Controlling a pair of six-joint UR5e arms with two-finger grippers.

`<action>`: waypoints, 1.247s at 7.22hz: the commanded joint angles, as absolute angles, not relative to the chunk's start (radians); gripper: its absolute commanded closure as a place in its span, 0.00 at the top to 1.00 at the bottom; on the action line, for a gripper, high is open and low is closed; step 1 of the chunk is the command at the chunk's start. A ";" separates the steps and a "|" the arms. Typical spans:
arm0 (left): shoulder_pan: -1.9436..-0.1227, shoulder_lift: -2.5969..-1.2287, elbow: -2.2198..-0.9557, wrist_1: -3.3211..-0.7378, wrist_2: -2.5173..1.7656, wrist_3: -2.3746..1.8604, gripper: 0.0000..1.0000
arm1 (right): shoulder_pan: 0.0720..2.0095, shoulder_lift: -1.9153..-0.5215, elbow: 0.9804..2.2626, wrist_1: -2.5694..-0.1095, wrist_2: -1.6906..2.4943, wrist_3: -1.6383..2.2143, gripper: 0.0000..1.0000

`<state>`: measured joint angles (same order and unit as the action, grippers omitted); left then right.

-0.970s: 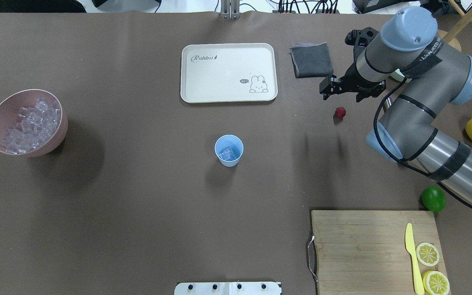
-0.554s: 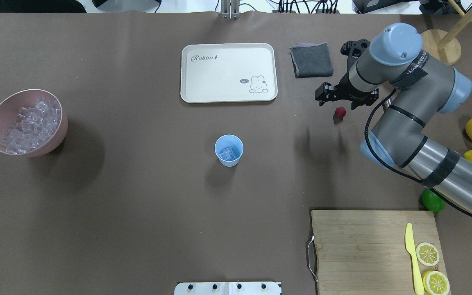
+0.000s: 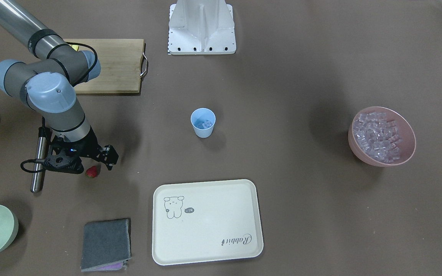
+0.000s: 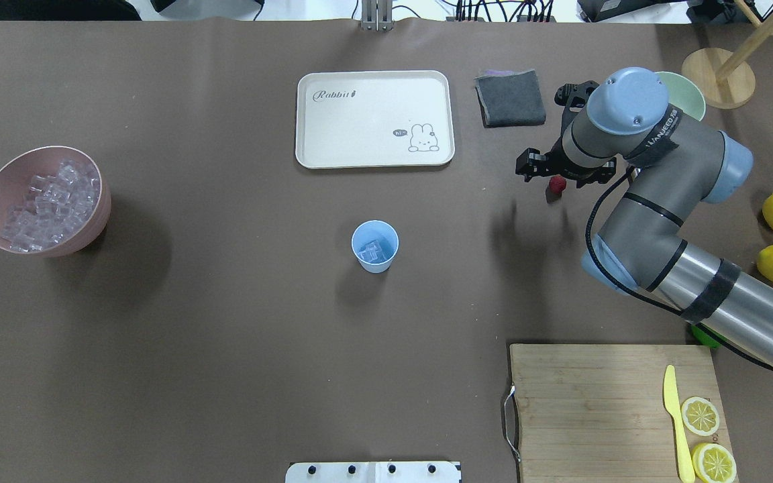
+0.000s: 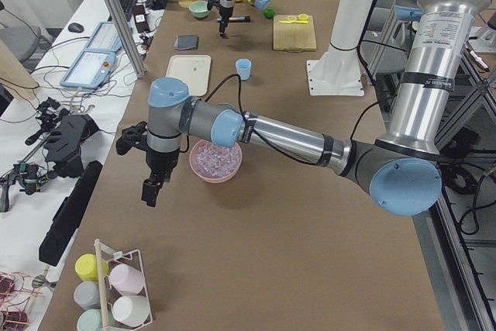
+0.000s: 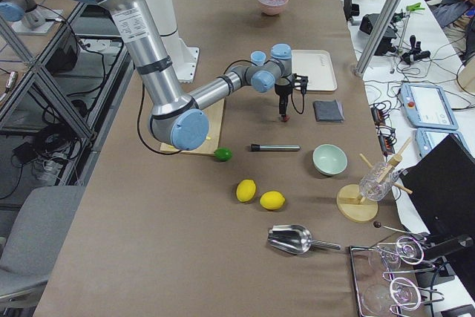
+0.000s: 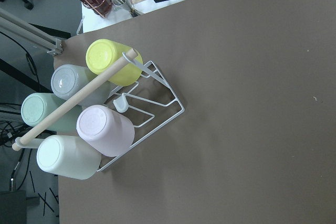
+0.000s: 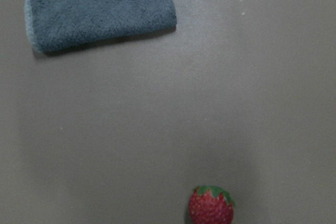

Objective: Mash ice and strawberries in cup
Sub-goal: 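Lower the right gripper and grasp the red strawberry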

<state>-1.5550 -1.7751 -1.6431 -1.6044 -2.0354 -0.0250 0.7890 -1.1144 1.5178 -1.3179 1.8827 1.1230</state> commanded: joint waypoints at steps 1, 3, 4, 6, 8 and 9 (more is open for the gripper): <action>-1.552 -1.775 -1.643 -1.605 -2.039 -0.026 0.97 | 0.787 -1.109 1.488 -1.316 1.859 1.117 0.98; -1.551 -1.775 -1.647 -1.605 -2.039 -0.032 0.97 | 0.787 -1.109 1.482 -1.316 1.844 1.117 0.87; -1.551 -1.775 -1.647 -1.606 -2.037 -0.032 0.97 | 0.784 -1.108 1.473 -1.315 1.838 1.117 0.81; -1.549 -1.755 -1.649 -1.624 -2.036 -0.034 0.97 | 0.778 -1.108 1.474 -1.315 1.836 1.117 0.76; -1.549 -1.755 -1.647 -1.624 -2.036 -0.034 0.97 | 0.764 -1.114 1.471 -1.299 1.836 1.112 0.62; -1.549 -1.755 -1.647 -1.624 -2.036 -0.034 0.97 | 0.758 -1.114 1.471 -1.295 1.836 1.112 0.60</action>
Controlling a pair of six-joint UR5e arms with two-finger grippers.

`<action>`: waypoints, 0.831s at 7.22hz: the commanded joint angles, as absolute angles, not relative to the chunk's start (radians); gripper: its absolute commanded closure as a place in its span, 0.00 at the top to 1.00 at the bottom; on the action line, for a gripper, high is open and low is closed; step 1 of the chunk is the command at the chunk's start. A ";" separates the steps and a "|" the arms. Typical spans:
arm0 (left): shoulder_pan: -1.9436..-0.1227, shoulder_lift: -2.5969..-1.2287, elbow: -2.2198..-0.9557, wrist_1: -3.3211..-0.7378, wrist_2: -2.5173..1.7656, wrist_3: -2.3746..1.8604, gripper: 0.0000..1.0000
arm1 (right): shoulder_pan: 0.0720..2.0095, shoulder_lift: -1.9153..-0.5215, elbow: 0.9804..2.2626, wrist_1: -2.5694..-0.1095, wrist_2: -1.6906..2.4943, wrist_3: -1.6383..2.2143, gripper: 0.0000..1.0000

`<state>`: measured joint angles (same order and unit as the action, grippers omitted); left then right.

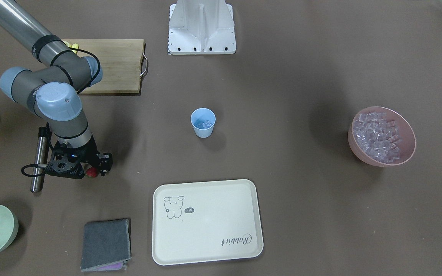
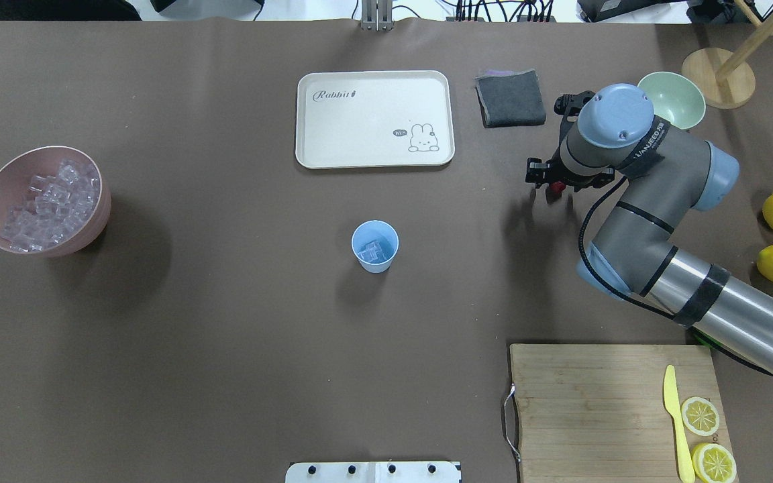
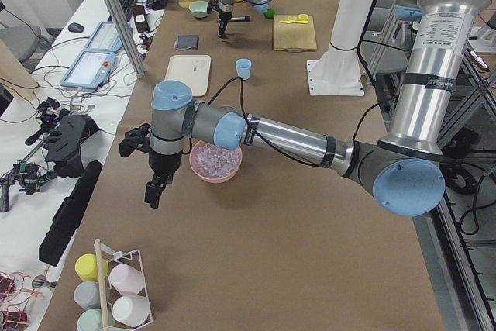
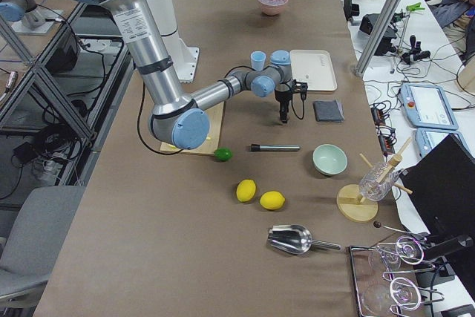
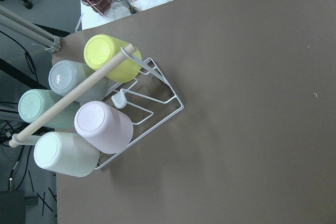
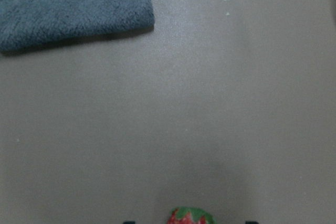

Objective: Mash ice and strawberries in cup
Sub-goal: 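Lower the right gripper and grasp the red strawberry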

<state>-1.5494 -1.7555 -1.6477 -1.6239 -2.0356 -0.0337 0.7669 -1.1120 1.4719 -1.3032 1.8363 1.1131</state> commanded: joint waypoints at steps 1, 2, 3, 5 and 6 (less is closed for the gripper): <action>-1.549 -1.753 -1.647 -1.624 -2.036 -0.032 0.97 | 0.759 -1.114 1.471 -1.295 1.836 1.105 0.32; -1.549 -1.753 -1.647 -1.624 -2.036 -0.032 0.97 | 0.759 -1.111 1.471 -1.295 1.836 1.088 0.06; -1.548 -1.753 -1.644 -1.624 -2.036 -0.031 0.97 | 0.767 -1.111 1.473 -1.295 1.838 1.086 0.00; -1.548 -1.740 -1.647 -1.626 -2.036 -0.031 0.97 | 0.810 -1.098 1.485 -1.296 1.847 1.083 0.00; -1.548 -1.740 -1.647 -1.626 -2.037 -0.026 0.97 | 0.827 -1.088 1.496 -1.296 1.850 1.077 0.00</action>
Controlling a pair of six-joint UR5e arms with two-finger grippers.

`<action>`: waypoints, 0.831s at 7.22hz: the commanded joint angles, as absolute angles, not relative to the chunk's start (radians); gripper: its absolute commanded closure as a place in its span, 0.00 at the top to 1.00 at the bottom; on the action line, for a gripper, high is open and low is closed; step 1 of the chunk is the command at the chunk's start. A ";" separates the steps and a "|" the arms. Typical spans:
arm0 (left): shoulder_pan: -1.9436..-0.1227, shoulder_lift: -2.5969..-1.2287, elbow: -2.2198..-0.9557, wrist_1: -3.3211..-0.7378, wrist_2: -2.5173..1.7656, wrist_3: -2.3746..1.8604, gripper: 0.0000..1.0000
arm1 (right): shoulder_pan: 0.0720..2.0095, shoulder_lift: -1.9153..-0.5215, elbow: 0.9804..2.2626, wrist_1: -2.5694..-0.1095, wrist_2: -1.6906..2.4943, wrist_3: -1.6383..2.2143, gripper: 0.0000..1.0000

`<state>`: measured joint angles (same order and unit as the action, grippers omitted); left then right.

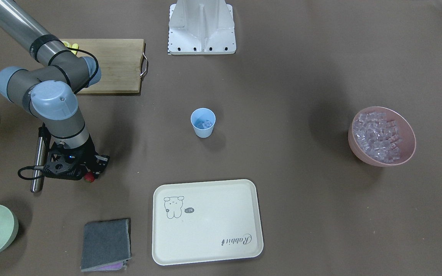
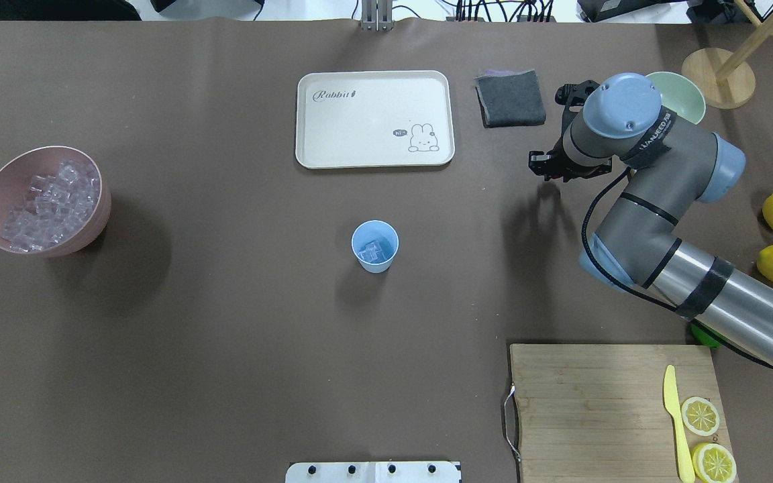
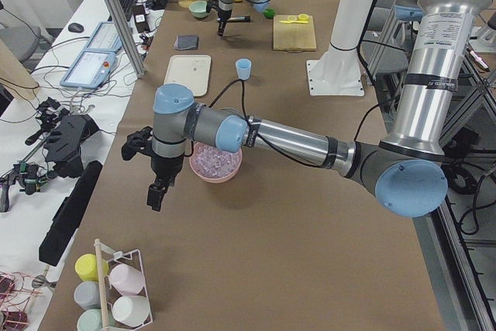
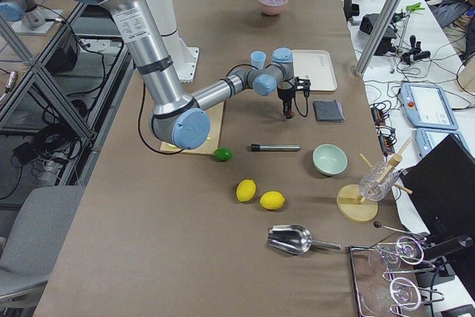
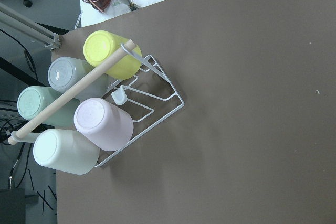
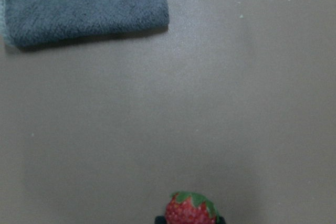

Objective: Mash ice and strawberries in cup
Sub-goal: 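Carry the strawberry with the right gripper over the light-blue cup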

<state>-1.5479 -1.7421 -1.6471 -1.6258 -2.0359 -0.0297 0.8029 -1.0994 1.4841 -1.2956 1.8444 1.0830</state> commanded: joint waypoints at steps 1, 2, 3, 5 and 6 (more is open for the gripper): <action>-1.546 -1.741 -1.649 -1.628 -2.042 -0.025 0.97 | 0.834 -1.062 1.509 -1.298 1.848 1.080 0.00; -1.545 -1.743 -1.652 -1.628 -2.046 -0.025 0.97 | 0.833 -1.046 1.540 -1.298 1.848 1.089 0.00; -1.543 -1.743 -1.657 -1.626 -2.058 -0.025 0.97 | 0.825 -1.042 1.574 -1.295 1.850 1.082 0.00; -1.514 -1.746 -1.658 -1.628 -2.066 -0.026 0.97 | 0.772 -1.043 1.679 -1.301 1.847 1.088 0.00; -1.514 -1.741 -1.658 -1.628 -2.109 -0.026 0.97 | 0.752 -1.040 1.704 -1.299 1.845 1.088 0.00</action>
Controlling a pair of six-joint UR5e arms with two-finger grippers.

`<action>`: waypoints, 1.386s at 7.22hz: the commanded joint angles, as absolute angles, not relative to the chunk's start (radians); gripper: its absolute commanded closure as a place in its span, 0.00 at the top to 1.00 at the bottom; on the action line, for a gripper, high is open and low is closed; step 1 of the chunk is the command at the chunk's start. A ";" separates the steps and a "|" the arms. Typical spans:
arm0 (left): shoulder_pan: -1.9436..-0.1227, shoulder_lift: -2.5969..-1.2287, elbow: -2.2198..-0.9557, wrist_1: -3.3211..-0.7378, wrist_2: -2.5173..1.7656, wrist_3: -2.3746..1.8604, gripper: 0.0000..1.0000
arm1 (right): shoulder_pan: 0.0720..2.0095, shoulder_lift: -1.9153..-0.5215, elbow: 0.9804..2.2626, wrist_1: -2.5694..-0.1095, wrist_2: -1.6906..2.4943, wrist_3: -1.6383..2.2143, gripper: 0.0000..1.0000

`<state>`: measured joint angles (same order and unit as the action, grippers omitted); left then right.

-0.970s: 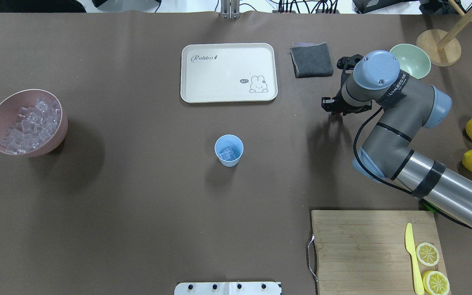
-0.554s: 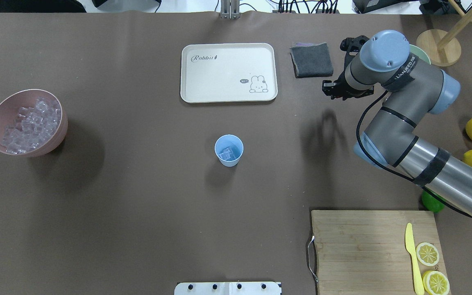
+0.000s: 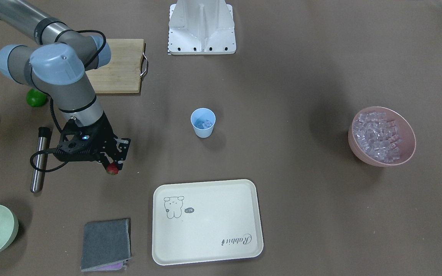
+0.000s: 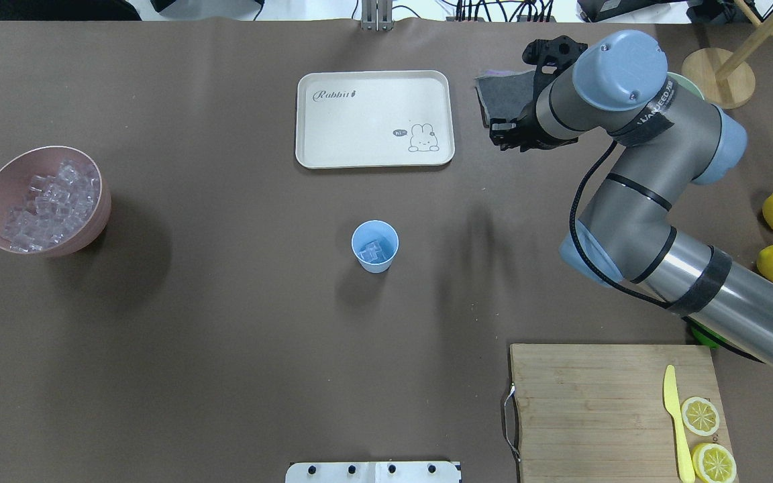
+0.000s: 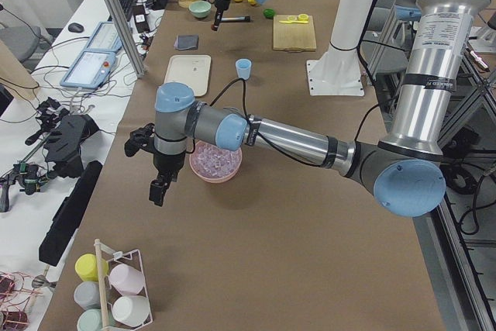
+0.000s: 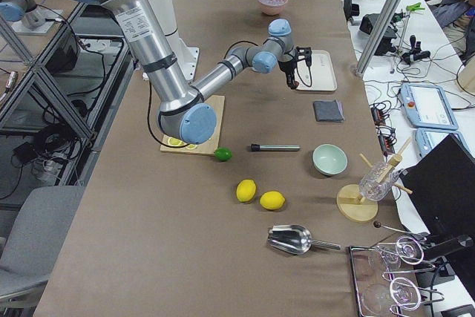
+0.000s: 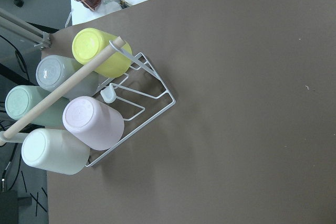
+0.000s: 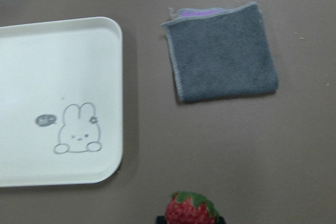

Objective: Mash ice and strawberries in cup
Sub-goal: 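Carry the strawberry with the right gripper over the light-blue cup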

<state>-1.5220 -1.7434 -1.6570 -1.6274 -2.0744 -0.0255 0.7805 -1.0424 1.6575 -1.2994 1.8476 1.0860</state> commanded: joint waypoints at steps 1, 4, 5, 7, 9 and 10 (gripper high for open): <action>-1.514 -1.740 -1.663 -1.626 -2.147 -0.026 0.97 | 0.727 -1.002 1.709 -1.304 1.841 1.091 0.00; -1.511 -1.741 -1.657 -1.626 -2.157 -0.025 0.97 | 0.664 -0.936 1.710 -1.304 1.829 1.092 0.00; -1.509 -1.741 -1.657 -1.628 -2.157 -0.025 0.97 | 0.644 -0.927 1.715 -1.302 1.825 1.092 0.00; -1.509 -1.741 -1.649 -1.628 -2.155 -0.023 0.97 | 0.574 -0.902 1.713 -1.299 1.786 1.077 0.00; -1.508 -1.740 -1.647 -1.634 -2.157 -0.025 0.97 | 0.545 -0.887 1.707 -1.299 1.784 1.068 0.00; -1.508 -1.740 -1.646 -1.634 -2.155 -0.025 0.97 | 0.528 -0.888 1.707 -1.299 1.769 1.063 0.00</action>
<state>-1.5084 -1.7402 -1.6476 -1.6320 -2.1560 -0.0241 0.5493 -0.8900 1.7084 -1.2994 1.7819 1.0697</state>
